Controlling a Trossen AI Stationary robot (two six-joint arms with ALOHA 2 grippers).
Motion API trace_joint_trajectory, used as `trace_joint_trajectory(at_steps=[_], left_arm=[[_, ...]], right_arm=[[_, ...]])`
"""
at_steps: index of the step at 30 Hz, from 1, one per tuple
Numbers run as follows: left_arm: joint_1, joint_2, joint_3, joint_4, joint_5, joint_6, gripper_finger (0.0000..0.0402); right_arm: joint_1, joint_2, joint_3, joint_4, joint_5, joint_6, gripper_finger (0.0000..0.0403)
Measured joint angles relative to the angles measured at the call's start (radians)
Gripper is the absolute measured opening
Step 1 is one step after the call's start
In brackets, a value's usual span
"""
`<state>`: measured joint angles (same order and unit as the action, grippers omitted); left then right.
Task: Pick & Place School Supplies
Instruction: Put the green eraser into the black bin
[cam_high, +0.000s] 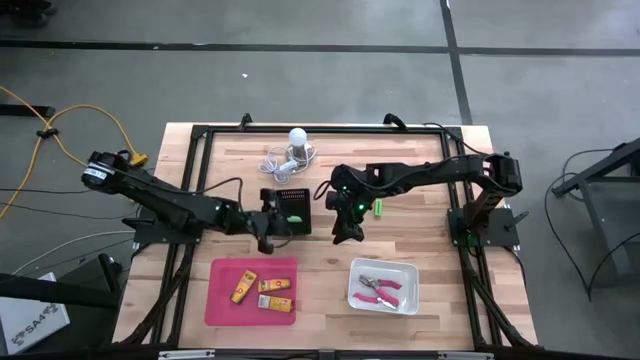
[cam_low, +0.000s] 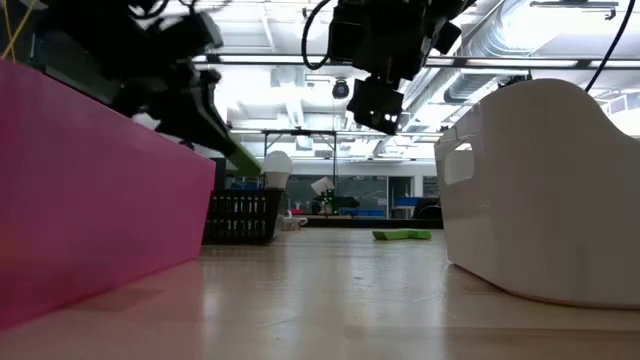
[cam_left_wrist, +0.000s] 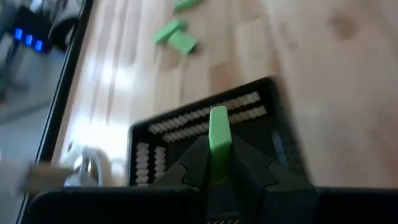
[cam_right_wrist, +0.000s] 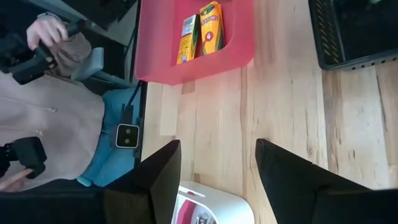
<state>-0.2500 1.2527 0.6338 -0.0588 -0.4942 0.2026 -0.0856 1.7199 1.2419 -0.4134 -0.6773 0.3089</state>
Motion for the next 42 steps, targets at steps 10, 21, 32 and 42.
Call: trace_joint_trajectory(at_steps=[10, 21, 32, 42], left_arm=[[0.186, 0.002, 0.000, -0.044, 0.059, -0.086, 0.0040], [0.250, 0.002, 0.000, -0.082, 0.110, -0.184, 0.0106], [0.172, 0.001, 0.000, 0.020, 0.110, -0.106, 0.0124], [0.149, 0.000, 0.016, 0.038, 0.103, -0.133, 0.0125]], right_arm=[[0.036, 0.000, 0.000, 0.006, 0.032, 0.001, 0.0196], [0.049, 0.000, 0.000, 0.006, 0.024, 0.004, 0.0196], [0.048, 0.000, 0.000, 0.006, 0.060, 0.001, 0.0196], [0.048, 0.000, 0.000, -0.031, 0.176, 0.007, 0.0196]])
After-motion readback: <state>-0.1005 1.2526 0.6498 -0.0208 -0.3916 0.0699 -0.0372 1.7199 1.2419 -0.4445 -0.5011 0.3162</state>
